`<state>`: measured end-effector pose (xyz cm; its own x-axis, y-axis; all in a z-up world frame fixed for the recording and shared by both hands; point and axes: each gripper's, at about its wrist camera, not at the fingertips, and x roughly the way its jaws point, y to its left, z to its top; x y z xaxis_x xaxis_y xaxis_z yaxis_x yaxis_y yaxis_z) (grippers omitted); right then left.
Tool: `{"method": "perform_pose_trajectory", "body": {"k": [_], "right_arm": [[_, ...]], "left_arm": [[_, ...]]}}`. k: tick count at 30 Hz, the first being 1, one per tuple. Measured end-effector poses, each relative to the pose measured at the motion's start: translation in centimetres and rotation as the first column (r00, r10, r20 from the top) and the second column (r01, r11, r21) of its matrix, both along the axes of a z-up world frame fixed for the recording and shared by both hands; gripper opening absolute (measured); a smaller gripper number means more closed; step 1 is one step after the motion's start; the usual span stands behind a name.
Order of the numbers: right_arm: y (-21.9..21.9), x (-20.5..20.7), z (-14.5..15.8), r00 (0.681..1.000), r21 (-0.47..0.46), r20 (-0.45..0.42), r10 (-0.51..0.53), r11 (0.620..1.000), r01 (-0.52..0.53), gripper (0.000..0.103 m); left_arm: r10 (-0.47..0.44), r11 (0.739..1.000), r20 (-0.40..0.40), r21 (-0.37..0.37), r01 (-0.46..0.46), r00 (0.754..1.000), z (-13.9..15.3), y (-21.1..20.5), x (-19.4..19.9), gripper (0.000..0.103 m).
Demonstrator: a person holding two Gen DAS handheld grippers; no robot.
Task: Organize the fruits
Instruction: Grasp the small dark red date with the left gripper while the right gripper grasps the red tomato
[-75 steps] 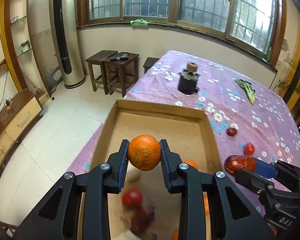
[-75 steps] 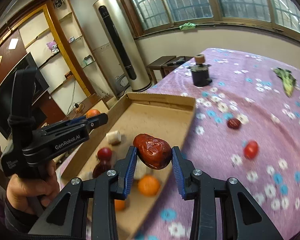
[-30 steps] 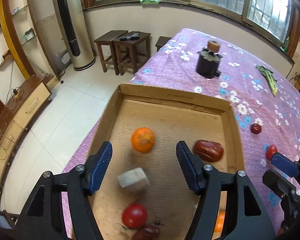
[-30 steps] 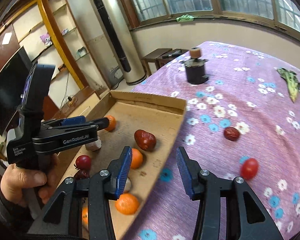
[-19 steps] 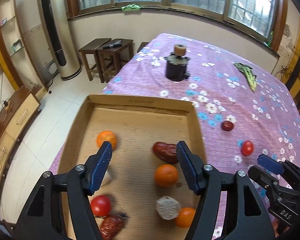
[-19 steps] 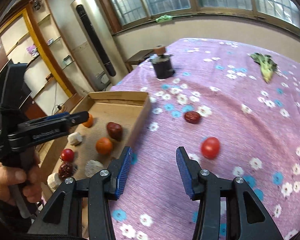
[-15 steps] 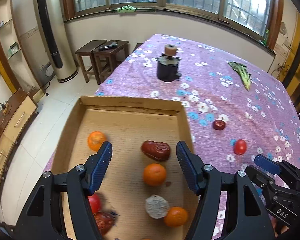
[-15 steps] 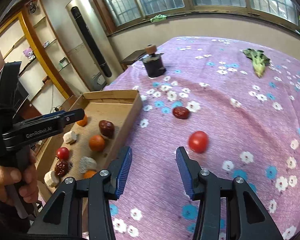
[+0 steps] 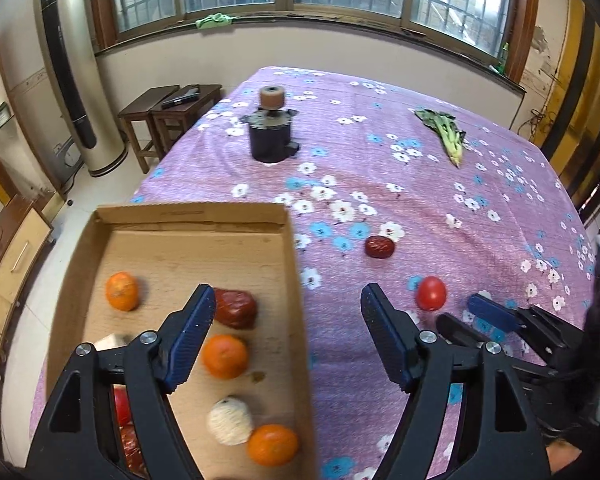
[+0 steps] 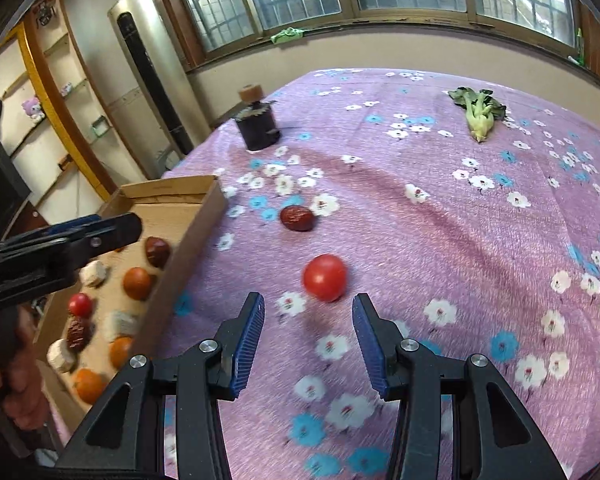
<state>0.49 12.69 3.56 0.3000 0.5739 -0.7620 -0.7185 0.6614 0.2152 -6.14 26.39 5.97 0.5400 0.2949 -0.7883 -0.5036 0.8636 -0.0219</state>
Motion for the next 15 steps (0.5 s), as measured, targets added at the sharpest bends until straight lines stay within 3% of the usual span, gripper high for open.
{"method": "perform_pose_trajectory", "body": {"k": [8,10,15], "right_arm": [[2.6,1.9,-2.0,1.000,-0.056,0.007,0.016,0.998,-0.016,0.046],[2.8,2.2,-2.4,1.000,-0.061,0.000,0.023,0.998,-0.023,0.030],[0.1,2.2,-1.4,1.000,-0.014,-0.010,-0.014,1.000,0.014,0.030]], "left_arm": [[-0.041,0.999,-0.035,-0.021,0.041,0.999,-1.6,-1.0,3.9,0.075],[-0.048,0.999,-0.045,-0.028,0.047,0.998,-2.0,-1.3,4.9,0.075],[-0.067,0.997,-0.079,-0.032,0.065,0.995,-3.4,-2.1,7.7,0.075]]}}
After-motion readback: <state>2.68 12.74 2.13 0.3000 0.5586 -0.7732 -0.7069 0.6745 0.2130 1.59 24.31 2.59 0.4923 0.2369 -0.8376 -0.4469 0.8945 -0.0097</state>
